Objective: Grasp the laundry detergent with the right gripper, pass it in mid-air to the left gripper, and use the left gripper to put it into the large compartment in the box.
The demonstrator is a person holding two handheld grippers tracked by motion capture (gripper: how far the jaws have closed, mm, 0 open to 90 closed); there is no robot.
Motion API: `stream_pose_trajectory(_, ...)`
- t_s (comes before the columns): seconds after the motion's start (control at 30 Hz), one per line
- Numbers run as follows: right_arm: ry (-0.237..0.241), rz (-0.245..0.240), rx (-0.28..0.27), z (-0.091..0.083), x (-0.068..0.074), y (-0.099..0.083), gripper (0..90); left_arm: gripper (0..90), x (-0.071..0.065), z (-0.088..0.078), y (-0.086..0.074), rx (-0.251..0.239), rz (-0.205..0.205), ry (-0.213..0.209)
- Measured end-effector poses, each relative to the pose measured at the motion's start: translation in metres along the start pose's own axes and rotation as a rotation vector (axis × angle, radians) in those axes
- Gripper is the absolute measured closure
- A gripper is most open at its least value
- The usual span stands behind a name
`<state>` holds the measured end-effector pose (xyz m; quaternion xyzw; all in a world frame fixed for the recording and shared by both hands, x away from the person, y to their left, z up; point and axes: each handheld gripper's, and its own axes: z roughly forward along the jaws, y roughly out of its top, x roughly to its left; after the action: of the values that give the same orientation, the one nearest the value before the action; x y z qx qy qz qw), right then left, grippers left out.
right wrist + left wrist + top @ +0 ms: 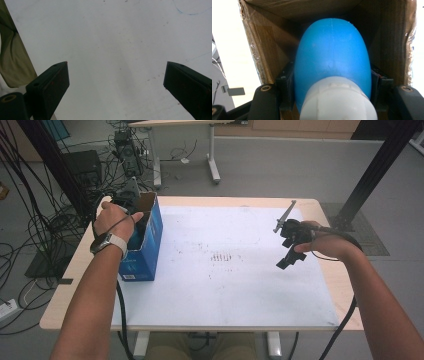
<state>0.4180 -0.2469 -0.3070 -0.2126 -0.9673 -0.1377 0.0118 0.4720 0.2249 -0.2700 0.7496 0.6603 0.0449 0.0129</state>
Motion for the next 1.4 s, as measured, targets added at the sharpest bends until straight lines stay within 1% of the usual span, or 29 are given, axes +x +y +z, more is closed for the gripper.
stream_pose_trajectory(0.9, 0.001, 0.003, 0.001, 0.0001, 0.0001, -0.0016, 6.3, 37.4, 0.0006, 0.0, 0.0001, 0.001, 0.004, -0.002)
stream_pose_trajectory(1.2, 0.001, 0.001, 0.002, -0.0005, 0.0005, -0.0011, 6.3, 37.3, 0.0012, 0.0003, -0.0001, -0.006, 0.003, -0.006)
stream_pose_trajectory(1.4, 0.001, -0.002, 0.005, 0.0007, 0.0014, 0.0, 6.3, 37.2, 0.0012, 0.0007, 0.0007, -0.013, 0.011, -0.009)
